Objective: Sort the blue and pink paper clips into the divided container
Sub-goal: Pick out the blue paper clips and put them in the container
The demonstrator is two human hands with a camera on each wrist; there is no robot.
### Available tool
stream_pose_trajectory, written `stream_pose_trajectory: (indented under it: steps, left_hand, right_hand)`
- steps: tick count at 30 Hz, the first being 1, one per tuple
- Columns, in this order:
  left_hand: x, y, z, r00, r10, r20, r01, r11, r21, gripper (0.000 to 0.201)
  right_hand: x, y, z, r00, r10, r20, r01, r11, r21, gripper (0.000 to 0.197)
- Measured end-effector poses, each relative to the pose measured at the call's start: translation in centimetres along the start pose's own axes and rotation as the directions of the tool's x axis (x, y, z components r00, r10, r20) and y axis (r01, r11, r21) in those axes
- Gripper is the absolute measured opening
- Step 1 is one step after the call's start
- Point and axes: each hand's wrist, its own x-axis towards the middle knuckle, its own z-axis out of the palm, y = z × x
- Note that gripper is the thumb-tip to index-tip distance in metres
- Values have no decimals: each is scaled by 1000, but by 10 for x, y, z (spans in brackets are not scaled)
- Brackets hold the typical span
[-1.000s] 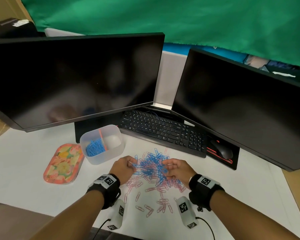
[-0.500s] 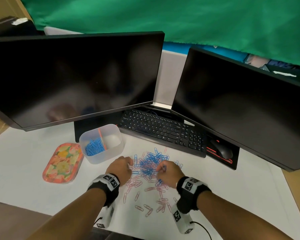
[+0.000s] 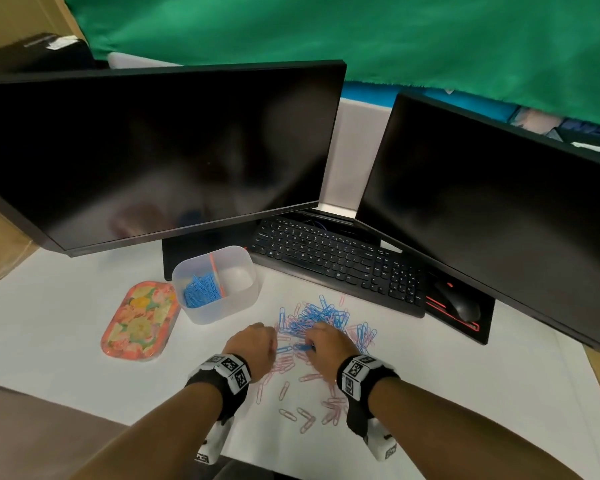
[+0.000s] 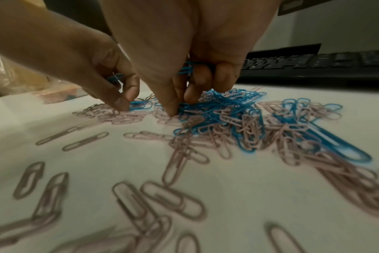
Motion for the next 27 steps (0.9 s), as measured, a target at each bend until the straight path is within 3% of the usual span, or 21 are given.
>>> stream_pose_trajectory:
  steps: [4, 8, 11, 14, 16, 19, 22, 24, 27]
  left_hand:
    - [-1, 0, -3, 999, -30, -26, 24, 980, -199, 13]
    - [0, 5, -11, 994, -47, -95, 7, 921, -390, 24]
    - [1, 5, -15, 996, -84, -31, 57, 860, -507, 34]
    - [4, 5, -18, 987, -136, 83, 153, 666, -730, 32]
    - [3, 7, -21, 972, -169, 165, 227, 482, -846, 24]
    - [-1, 11, -27, 955, -176, 240, 280, 252, -927, 9]
    - [-3, 12, -29, 936, -168, 310, 330, 108, -938, 23]
    - [-4, 13, -29, 932, -159, 327, 343, 92, -935, 24]
    - [-3, 15, -26, 941, -160, 299, 324, 163, -932, 20]
  right_hand:
    - [-5, 3, -5, 997, 63, -41, -56, 987, 152, 14]
    - [-9, 7, -16, 985, 162, -63, -126, 915, 384, 25]
    - [-9, 14, -19, 980, 194, -39, -157, 885, 438, 17]
    - [-6, 17, -20, 976, 218, 26, -201, 840, 503, 10]
    - [-3, 16, -20, 960, 256, 111, -267, 730, 629, 12]
    - [-1, 15, -18, 939, 266, 219, -328, 492, 807, 12]
    - [-2, 11, -18, 936, 257, 241, -330, 400, 855, 6]
    - [-2, 10, -17, 938, 252, 237, -334, 487, 807, 6]
    - [-4, 8, -11, 963, 234, 134, -270, 808, 524, 4]
